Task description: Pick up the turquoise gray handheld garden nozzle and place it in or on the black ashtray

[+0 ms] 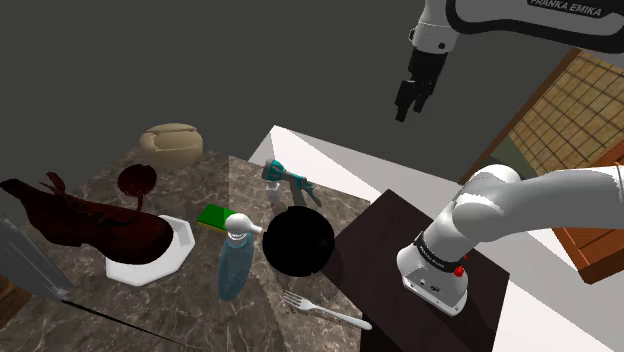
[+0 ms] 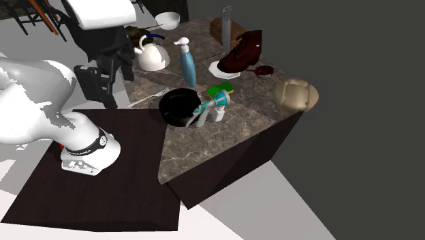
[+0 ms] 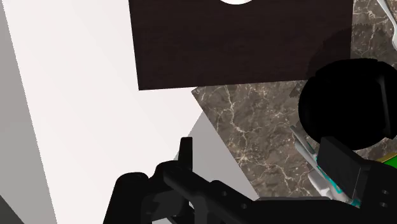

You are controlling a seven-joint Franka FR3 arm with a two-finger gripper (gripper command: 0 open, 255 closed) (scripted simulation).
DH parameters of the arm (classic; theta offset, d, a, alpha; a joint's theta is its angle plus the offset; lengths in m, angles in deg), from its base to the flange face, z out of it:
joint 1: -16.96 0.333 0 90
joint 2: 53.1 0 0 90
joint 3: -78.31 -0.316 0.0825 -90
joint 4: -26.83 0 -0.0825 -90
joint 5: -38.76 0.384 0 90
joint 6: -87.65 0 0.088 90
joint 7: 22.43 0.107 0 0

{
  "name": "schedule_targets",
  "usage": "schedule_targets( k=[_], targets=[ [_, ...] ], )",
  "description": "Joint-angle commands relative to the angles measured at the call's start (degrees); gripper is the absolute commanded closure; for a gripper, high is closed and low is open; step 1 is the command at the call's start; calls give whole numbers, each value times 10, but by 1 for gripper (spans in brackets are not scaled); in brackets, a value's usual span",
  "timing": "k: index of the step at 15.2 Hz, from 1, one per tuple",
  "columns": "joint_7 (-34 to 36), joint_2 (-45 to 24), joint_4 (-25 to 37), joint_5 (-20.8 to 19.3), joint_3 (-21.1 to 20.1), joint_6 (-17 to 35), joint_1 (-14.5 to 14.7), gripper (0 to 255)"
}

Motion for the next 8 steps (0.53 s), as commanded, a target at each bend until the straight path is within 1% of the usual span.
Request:
schedule_targets(
  k=[1, 8],
  targets=[
    [0, 0, 0, 0, 0, 0, 0, 0],
    [-8, -97, -30, 26, -19, 125, 38, 0]
  ],
)
